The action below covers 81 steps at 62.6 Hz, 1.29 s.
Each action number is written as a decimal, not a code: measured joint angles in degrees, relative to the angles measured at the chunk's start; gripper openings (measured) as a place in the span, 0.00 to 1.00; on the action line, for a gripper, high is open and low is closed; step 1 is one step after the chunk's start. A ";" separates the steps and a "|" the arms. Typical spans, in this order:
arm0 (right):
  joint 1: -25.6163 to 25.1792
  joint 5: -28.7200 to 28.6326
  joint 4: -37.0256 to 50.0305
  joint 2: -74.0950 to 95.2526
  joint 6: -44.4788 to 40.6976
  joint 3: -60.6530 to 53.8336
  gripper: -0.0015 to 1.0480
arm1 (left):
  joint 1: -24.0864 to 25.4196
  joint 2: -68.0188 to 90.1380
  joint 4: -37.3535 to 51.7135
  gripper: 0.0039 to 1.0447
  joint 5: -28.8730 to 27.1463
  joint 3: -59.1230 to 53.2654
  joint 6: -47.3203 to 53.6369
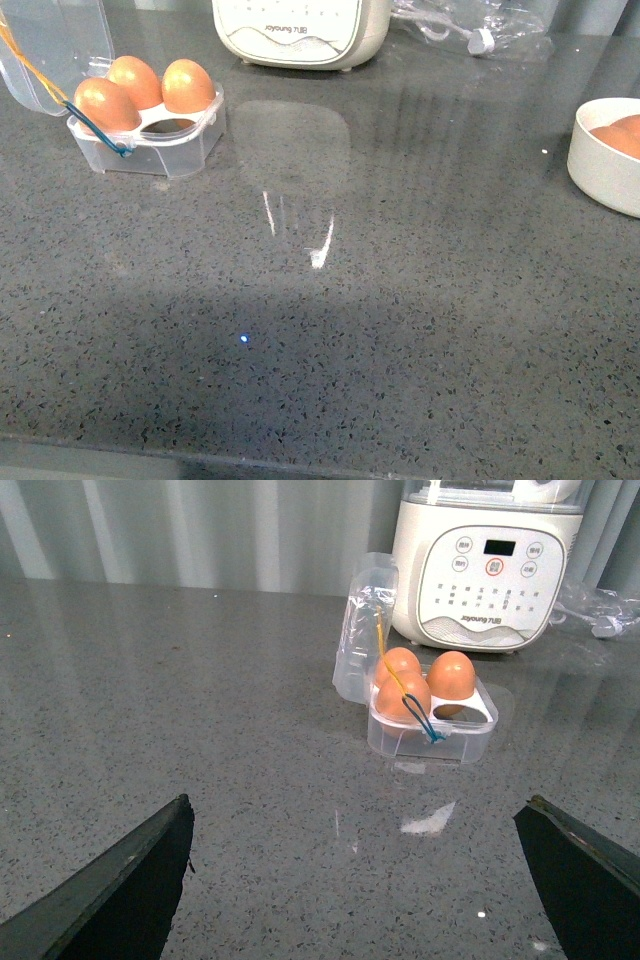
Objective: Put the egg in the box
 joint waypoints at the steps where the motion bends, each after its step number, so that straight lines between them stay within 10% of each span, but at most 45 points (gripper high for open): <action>1: 0.35 -0.02 -0.09 0.22 -0.11 0.31 0.41 | 0.00 0.00 0.00 0.94 0.00 0.00 0.00; 81: 13.22 -5.05 -12.55 20.61 -2.36 17.84 0.41 | 0.00 0.00 0.00 0.94 0.00 0.00 0.00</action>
